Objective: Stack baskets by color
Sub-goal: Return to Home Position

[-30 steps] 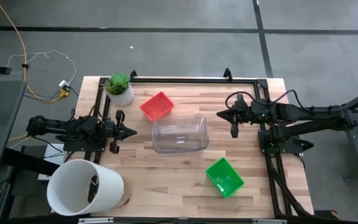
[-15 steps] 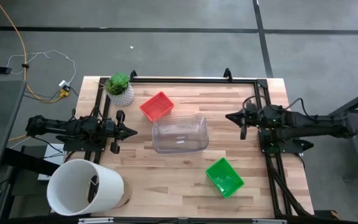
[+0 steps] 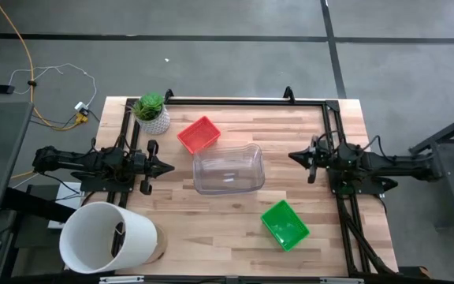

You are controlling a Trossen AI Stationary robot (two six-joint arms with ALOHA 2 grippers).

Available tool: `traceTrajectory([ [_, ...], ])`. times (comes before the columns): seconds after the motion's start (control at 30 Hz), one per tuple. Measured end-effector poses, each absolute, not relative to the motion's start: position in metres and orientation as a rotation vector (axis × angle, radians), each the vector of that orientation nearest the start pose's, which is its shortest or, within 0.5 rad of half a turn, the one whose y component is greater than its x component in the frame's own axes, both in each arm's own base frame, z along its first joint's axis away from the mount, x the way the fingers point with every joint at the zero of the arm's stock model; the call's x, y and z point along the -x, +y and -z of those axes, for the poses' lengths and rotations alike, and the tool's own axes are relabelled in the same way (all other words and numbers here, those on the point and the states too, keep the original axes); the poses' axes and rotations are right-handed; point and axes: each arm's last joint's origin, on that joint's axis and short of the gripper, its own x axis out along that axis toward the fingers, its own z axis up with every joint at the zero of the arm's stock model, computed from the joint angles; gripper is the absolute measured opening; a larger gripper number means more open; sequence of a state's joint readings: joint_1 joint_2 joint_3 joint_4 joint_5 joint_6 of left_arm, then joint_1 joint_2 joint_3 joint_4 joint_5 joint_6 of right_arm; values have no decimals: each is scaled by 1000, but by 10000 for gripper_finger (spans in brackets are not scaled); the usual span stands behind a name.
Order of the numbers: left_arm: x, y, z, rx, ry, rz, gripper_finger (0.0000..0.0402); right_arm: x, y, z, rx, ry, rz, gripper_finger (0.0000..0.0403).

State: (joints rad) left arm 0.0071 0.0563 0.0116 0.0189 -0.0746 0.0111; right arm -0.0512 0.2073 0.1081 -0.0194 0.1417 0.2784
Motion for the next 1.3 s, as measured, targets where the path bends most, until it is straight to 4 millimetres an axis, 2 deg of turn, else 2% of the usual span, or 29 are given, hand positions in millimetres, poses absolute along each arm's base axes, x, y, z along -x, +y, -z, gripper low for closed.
traceTrajectory([
  [0.13,-100,3,-165,-12,26,-81,3,-107,-8,-156,-265,104,191,0],
  [0.53,-100,3,-165,-12,26,-81,3,-109,-5,-154,-90,144,162,0],
  [0.83,-100,3,-165,-12,26,-81,3,-111,-5,-148,-71,207,160,0],
  [1.3,-100,3,-165,-12,26,-81,3,-112,-5,-147,-252,203,181,0],
])
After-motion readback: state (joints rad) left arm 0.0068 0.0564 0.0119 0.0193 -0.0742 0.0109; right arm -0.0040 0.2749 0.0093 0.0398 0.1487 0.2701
